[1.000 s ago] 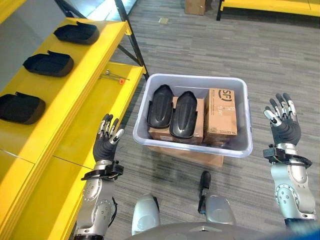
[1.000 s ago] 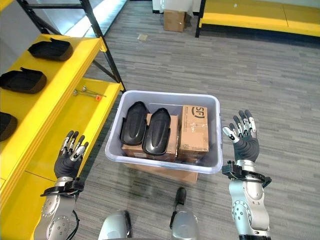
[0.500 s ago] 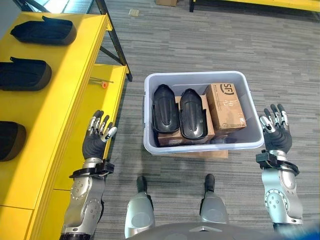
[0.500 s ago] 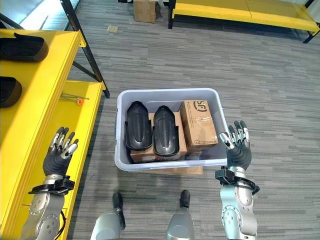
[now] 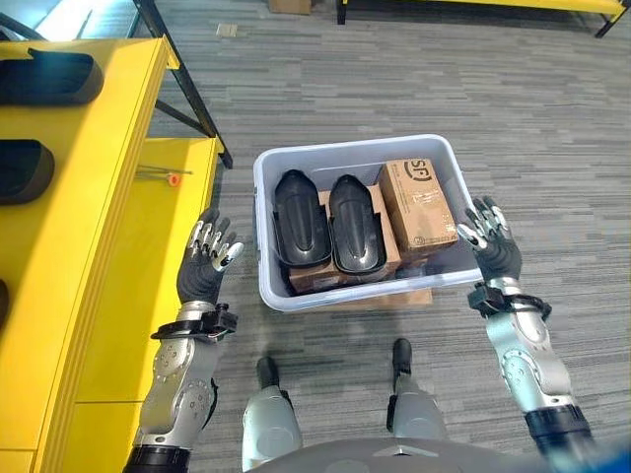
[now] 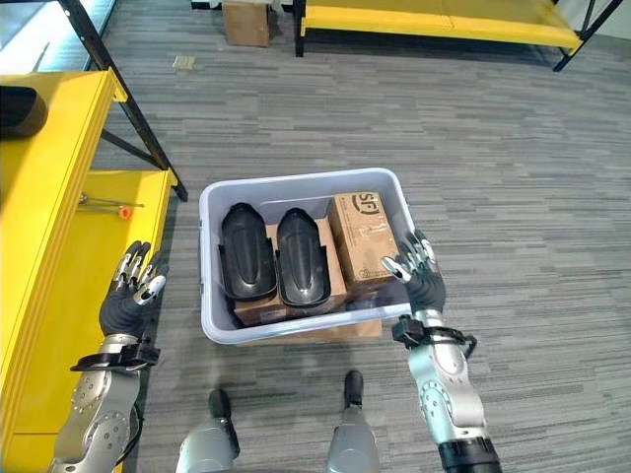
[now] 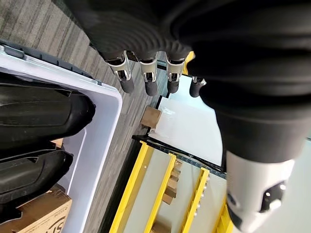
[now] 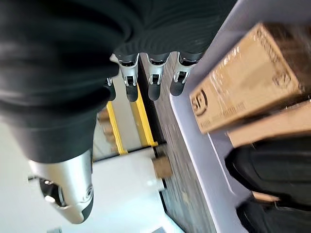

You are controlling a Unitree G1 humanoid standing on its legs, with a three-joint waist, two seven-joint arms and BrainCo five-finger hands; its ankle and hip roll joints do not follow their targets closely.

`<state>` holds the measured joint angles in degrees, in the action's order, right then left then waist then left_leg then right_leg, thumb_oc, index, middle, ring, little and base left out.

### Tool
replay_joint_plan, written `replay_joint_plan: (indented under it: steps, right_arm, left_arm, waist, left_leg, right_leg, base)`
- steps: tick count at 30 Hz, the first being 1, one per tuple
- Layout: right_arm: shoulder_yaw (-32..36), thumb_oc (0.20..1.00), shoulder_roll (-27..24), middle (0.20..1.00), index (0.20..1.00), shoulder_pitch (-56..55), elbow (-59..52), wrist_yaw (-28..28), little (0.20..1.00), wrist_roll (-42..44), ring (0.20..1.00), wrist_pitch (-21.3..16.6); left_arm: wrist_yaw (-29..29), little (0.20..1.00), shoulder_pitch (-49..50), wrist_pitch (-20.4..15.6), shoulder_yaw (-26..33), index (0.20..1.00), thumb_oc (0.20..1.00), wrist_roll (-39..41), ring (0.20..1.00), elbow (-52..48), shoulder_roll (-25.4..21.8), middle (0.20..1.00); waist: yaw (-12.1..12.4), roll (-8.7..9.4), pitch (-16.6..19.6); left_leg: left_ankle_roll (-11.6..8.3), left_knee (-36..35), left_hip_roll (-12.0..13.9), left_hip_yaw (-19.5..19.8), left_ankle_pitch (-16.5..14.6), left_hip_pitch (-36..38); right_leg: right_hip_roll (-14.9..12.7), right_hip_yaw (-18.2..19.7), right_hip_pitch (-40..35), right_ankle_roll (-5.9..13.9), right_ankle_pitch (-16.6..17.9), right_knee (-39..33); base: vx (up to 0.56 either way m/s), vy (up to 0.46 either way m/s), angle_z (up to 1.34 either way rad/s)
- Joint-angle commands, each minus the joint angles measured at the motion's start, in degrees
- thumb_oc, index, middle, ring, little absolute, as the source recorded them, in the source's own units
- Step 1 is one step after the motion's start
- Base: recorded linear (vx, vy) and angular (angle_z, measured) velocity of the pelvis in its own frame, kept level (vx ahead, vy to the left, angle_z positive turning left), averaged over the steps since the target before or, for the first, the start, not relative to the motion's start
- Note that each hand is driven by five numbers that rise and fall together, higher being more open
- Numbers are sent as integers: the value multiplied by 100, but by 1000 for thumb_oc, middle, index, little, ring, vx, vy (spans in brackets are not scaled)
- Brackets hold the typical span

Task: Move parts from the plastic box to the shelf.

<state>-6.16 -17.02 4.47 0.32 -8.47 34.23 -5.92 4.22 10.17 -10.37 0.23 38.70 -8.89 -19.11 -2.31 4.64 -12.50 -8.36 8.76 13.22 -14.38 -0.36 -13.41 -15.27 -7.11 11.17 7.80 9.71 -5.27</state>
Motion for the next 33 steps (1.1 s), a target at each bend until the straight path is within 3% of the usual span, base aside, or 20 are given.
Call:
replay_joint_plan:
  steps: [1, 6, 13, 22, 24, 33]
  right_arm:
    - [210, 1000, -277, 1000, 1000, 671, -210, -233, 1000, -311, 1000, -223]
    - [-300, 1000, -180, 1000, 1000, 1665, 361, -630, 1000, -486, 1000, -201]
    - [-460, 1000, -122, 1000, 1000, 2541, 778, -1050, 1000, -760, 1000, -197]
    - [-446, 1000, -278, 1000, 1000, 3438, 1335, -1477, 1000, -1053, 1000, -191]
    - [-438, 1000, -322, 1000, 1000, 3590, 1456, -1574, 1000, -1152, 1000, -179]
    - [-537, 1000, -478, 1000, 1000, 4119, 1993, -1690, 1000, -1296, 1000, -107]
  left_arm:
    - [94, 1000, -276, -301, -81, 1000, 1000, -116, 1000, -188, -89, 1000]
    - [227, 1000, -463, -320, -388, 1000, 1000, 16, 1000, -176, -53, 1000]
    - [393, 1000, -630, -375, -662, 1000, 1000, 41, 1000, -219, -16, 1000]
    - [612, 1000, -852, -449, -878, 1000, 1000, -13, 1000, -220, 2, 1000]
    - [647, 1000, -913, -482, -914, 1000, 1000, -14, 1000, -233, 6, 1000]
    - [778, 1000, -1107, -553, -1055, 1000, 1000, -29, 1000, -250, 21, 1000]
  waist:
    - [71, -345, -354]
    - [205, -487, -655]
    - [280, -577, -1007]
    - [321, -580, -1315]
    - [317, -581, -1417]
    - [336, -577, -1612]
  left_leg:
    - [49, -417, 95, 153, 509, 27]
    - [-14, -716, 140, 86, 750, -161]
    - [-50, -870, 157, 46, 884, -389]
    - [-129, -959, 125, 34, 795, -516]
    - [-75, -946, 124, -6, 912, -616]
    - [-128, -969, 90, 54, 784, -646]
  right_leg:
    - [-590, -289, -154, 390, -387, 366]
    - [-559, -291, 256, 374, -275, 323]
    - [-549, -268, 625, 372, -184, 314]
    - [-512, -214, 863, 416, -158, 236]
    - [-513, -223, 958, 376, -37, 235]
    - [-494, -193, 1026, 413, -157, 259]
  base:
    - [-40, -56, 9]
    - [-32, -48, 7]
    - [-24, -25, -6]
    - [17, 3, -5]
    - [-40, 0, -1]
    - [10, 3, 0]
